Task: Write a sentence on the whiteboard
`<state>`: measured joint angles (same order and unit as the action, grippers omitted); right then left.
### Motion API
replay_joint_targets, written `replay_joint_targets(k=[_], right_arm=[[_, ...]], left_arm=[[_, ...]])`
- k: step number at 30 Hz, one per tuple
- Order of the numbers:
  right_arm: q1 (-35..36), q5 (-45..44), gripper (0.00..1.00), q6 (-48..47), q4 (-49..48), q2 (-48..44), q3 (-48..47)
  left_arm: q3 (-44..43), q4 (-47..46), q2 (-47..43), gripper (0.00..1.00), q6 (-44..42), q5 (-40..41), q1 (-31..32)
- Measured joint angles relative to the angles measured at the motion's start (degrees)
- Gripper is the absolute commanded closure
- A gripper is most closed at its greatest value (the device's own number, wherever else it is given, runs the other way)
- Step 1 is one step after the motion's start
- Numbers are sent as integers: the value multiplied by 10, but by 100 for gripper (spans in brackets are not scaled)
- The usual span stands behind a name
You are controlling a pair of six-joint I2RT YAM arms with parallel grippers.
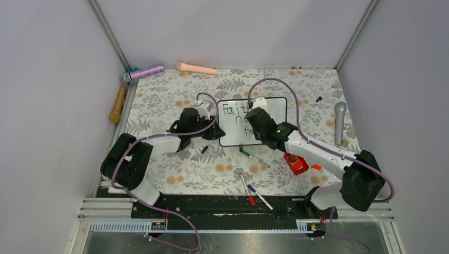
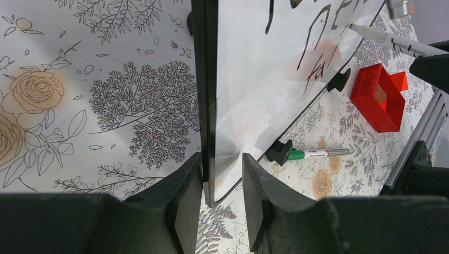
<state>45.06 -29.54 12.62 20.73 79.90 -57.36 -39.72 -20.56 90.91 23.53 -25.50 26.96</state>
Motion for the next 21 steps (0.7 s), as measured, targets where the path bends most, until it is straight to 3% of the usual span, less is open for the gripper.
replay_joint_targets(k=[21], right_arm=[[0,-6,100,6,-3,-2,12]], left_arm=[[0,0,0,68,0,0,0]])
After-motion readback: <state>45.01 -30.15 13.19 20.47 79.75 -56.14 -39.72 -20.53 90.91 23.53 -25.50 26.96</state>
